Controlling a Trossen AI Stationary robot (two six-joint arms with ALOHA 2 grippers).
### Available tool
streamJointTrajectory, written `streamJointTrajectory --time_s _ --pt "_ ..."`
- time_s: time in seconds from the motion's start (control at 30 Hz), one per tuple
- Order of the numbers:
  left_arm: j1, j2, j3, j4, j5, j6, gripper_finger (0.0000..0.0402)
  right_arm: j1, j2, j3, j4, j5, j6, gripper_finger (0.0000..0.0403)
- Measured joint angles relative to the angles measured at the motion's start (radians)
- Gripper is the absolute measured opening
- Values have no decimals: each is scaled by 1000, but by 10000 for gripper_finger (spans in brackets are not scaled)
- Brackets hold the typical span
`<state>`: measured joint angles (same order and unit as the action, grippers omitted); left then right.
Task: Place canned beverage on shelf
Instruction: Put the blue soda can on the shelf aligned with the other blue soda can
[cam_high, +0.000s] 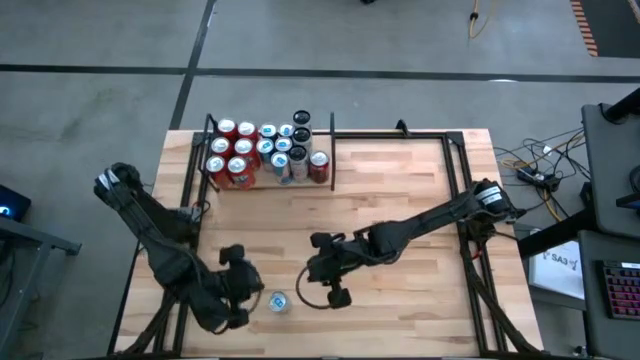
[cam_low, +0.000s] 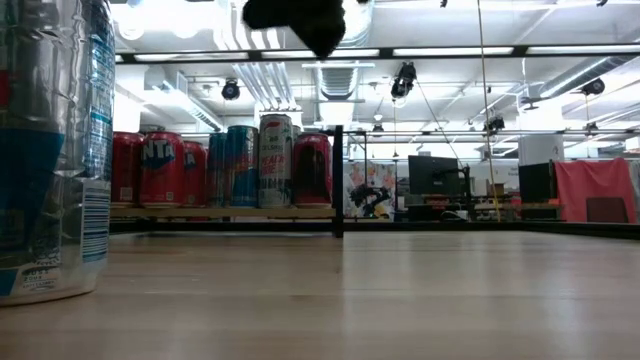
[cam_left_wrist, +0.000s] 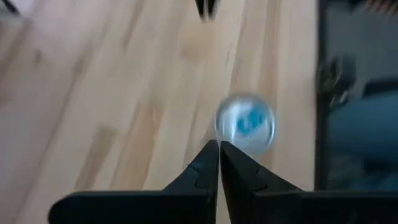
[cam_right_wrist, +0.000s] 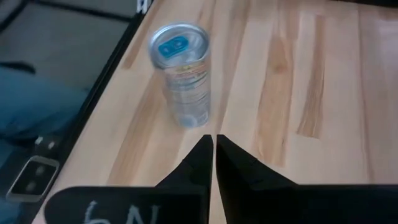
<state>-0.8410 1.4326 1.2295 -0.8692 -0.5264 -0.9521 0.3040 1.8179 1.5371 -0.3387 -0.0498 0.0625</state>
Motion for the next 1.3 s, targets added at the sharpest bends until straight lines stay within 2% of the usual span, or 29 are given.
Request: streamJointTrajectory --time_s 0.2,0.4,0.73,0.87,0.93,1.1,1.23,1.3 --pt "-25 139 142 -237 103 -76 0 -1 3 -150 292 5 69 9" --pt "-74 261 228 -229 126 -78 0 0 49 -234 513 1 103 9" --pt "-103 408 330 -186 144 -160 0 7 110 -236 532 -2 113 9" --pt "-103 415 398 -210 39 -214 0 6 110 -235 533 -1 112 9" --pt "-100 411 423 -244 22 -267 7 6 110 -235 538 -1 112 9" --pt "-96 403 451 -301 20 -376 67 6 109 -235 539 -1 111 9" --pt "-71 403 449 -299 10 -407 154 6 109 -235 539 -1 110 9" --pt "-55 409 448 -303 -26 -402 204 6 109 -235 538 -1 110 9"
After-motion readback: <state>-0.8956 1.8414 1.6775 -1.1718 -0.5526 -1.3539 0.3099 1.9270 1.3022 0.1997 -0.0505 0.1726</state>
